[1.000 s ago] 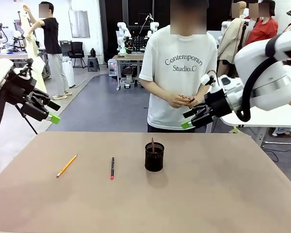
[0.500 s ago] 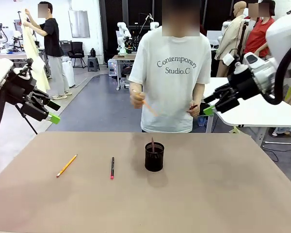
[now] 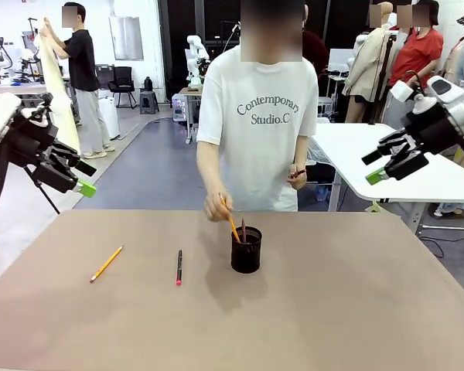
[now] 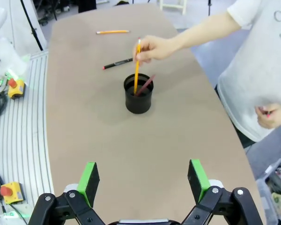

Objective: Place the pens into the pen holder.
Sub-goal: Pick up a writing instrument from the table and place it into the Pen holder.

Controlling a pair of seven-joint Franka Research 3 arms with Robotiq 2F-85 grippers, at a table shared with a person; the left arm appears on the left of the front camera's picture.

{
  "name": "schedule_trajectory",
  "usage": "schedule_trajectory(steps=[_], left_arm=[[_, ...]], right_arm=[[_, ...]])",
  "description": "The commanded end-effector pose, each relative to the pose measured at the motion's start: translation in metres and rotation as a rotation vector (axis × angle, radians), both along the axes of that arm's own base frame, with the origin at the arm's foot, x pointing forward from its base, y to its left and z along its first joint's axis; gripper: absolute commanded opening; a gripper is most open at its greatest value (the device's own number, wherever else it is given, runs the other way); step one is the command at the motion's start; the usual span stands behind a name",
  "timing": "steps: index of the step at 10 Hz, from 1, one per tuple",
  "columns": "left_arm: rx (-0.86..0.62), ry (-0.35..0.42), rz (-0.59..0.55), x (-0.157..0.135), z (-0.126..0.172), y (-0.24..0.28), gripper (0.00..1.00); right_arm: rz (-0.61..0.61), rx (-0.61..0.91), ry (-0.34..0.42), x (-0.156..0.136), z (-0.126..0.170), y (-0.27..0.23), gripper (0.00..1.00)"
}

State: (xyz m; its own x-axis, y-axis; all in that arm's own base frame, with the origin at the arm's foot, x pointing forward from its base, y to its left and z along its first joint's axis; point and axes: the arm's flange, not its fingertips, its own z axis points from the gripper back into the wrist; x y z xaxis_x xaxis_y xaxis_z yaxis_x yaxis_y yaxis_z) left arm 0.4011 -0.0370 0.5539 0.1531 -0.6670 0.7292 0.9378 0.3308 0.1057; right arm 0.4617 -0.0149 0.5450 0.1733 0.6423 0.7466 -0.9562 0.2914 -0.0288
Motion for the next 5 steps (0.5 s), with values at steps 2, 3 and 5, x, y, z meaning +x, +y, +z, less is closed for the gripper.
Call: schedule_trajectory(steps=[2,3,5], left_arm=[[-0.016,-0.005,-0.008,0.001,0.001,0.000,1.00],[-0.016,-0.005,-0.008,0.001,0.001,0.000,1.00],[-0.016,-0.005,-0.008,0.001,0.001,0.000,1.00]], right_arm=[[-0.001,0.075,0.041,0.000,-0.006,-0.024,1.00],[-0.006,0.017,0.018,-0.001,-0.003,-0.010,1.00],[-0.006,0.017,0.018,-0.001,-0.003,-0.010,1.00]])
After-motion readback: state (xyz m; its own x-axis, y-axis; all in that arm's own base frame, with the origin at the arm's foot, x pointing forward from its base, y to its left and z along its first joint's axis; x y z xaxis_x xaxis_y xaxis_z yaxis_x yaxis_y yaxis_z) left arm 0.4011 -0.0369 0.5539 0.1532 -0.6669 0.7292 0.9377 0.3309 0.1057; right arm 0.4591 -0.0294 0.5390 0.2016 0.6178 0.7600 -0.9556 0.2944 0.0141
